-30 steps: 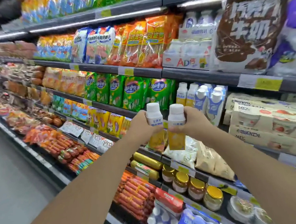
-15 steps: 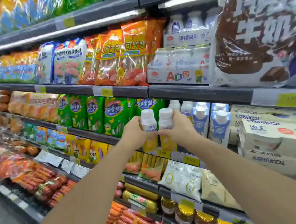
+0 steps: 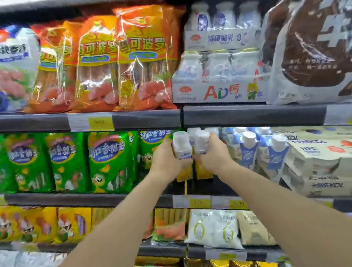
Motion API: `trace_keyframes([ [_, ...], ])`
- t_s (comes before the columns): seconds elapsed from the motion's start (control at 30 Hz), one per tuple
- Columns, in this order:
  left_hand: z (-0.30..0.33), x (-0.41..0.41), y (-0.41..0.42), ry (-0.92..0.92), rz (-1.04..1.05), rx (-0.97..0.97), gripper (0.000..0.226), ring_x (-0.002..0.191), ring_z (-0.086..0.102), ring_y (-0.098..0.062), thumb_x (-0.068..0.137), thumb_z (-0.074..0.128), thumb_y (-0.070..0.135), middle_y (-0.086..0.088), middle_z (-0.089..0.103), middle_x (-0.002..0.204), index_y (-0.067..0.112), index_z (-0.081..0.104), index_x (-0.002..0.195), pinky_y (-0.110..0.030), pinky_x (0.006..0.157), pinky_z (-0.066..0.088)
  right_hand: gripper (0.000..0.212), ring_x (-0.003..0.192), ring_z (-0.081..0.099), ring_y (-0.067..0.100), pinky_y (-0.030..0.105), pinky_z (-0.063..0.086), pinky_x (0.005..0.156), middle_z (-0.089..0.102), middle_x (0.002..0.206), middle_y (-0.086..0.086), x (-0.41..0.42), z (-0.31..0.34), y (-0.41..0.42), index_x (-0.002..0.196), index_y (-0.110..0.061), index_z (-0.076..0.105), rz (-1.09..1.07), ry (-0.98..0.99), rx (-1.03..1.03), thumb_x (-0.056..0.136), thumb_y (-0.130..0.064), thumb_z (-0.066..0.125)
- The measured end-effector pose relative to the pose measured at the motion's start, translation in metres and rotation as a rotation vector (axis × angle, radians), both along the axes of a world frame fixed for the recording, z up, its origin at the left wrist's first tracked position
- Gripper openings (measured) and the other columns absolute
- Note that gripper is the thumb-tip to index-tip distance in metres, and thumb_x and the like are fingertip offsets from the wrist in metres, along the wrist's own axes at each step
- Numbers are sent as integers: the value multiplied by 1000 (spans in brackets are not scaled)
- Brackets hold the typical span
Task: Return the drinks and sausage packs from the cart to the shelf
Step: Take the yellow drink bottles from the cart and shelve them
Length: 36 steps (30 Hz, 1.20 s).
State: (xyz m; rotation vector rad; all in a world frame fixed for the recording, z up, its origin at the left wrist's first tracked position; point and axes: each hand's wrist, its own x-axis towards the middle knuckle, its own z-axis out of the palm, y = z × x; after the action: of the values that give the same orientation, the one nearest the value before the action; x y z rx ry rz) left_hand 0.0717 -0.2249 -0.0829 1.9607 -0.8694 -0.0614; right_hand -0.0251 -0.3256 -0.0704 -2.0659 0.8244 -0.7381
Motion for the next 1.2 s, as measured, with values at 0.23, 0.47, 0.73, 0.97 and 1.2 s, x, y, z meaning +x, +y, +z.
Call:
trace_keyframes([
  [0.23, -9, 14, -7, -59, -49, -15, 55, 97, 65, -20, 67, 88, 23, -4, 70, 108, 12, 60, 113, -26, 74, 44, 50, 99, 61, 16, 33, 51, 85, 63, 108, -2, -7, -22, 9, 120, -13, 51, -114, 14, 35, 80, -17, 81],
  [0.47, -10, 17, -12, -102, -92, 32, 61, 100, 65, -21, 67, 88, 31, -3, 69, 109, 14, 57, 116, -32, 81, 52, 35, 109, 62, 27, 38, 50, 89, 66, 115, 8, -9, -44, 16, 117, -10, 53, -231, 168, -70, 89, -18, 72],
  [0.73, -15, 16, -21, -96, -113, 89, 66, 101, 65, -22, 67, 87, 37, -2, 68, 111, 16, 51, 119, -40, 85, 54, 44, 117, 57, 30, 32, 47, 87, 60, 127, 13, -16, -49, 24, 137, -5, 39, -249, 251, -11, 96, -10, 55],
  [0.97, -17, 8, -37, -77, -90, 91, 68, 104, 65, -24, 64, 87, 40, -3, 68, 113, 17, 53, 118, -40, 87, 54, 52, 128, 48, 24, 31, 40, 99, 51, 140, 5, -23, -51, 28, 141, -14, 38, -180, 174, 80, 93, -17, 60],
  [1.2, -16, 7, -46, -78, -82, 115, 71, 107, 64, -25, 62, 87, 43, -3, 68, 115, 19, 53, 118, -43, 90, 53, 71, 147, 25, 26, 42, 29, 119, 24, 161, 8, -21, -50, 33, 152, -7, 23, -147, 174, 125, 93, -23, 60],
])
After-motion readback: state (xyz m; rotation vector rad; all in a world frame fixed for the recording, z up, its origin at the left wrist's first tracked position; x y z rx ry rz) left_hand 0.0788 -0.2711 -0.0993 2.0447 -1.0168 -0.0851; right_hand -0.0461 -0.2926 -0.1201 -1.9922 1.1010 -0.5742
